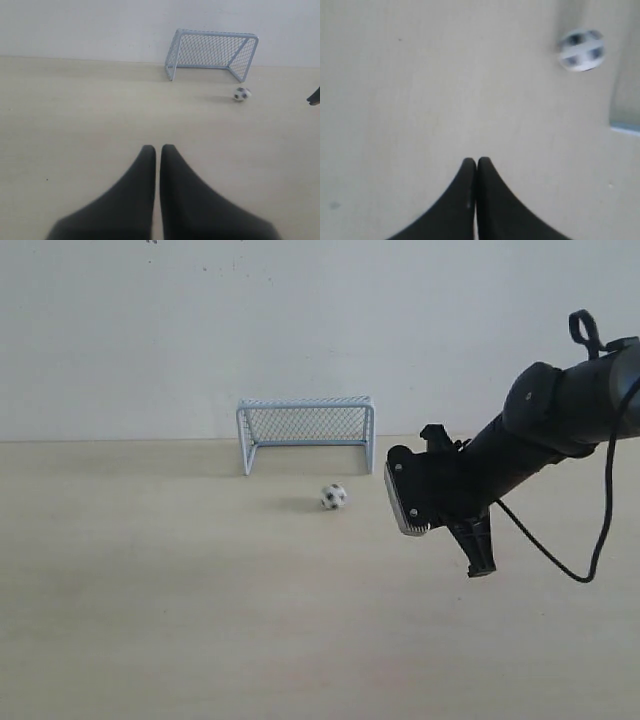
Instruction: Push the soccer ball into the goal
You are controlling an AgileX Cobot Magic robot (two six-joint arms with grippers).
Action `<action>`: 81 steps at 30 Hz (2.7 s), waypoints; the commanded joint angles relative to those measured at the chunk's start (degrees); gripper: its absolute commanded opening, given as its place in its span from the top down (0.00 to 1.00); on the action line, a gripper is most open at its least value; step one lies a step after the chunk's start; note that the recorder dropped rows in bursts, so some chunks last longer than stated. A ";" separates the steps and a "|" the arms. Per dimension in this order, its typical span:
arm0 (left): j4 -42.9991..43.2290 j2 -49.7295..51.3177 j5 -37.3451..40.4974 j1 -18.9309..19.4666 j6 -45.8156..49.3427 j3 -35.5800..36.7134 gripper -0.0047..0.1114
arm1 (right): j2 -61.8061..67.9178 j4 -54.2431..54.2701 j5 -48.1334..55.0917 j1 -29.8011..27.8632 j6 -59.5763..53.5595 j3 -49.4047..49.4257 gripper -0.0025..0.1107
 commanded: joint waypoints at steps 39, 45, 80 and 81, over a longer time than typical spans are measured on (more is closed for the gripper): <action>-0.60 -0.16 -0.09 0.14 -0.44 0.14 0.92 | -40.61 6.55 29.31 -32.64 37.75 13.63 0.98; -0.60 -0.16 -0.09 0.14 -0.44 0.14 0.92 | -53.93 6.91 20.39 -32.51 46.95 27.30 0.98; -0.60 -0.16 -0.09 0.14 -0.44 0.14 0.92 | -83.83 8.27 -7.65 -11.17 65.43 36.80 0.98; -0.60 -0.16 -0.09 0.14 -0.44 0.14 0.92 | -85.28 8.27 -9.86 -11.41 66.25 38.53 0.98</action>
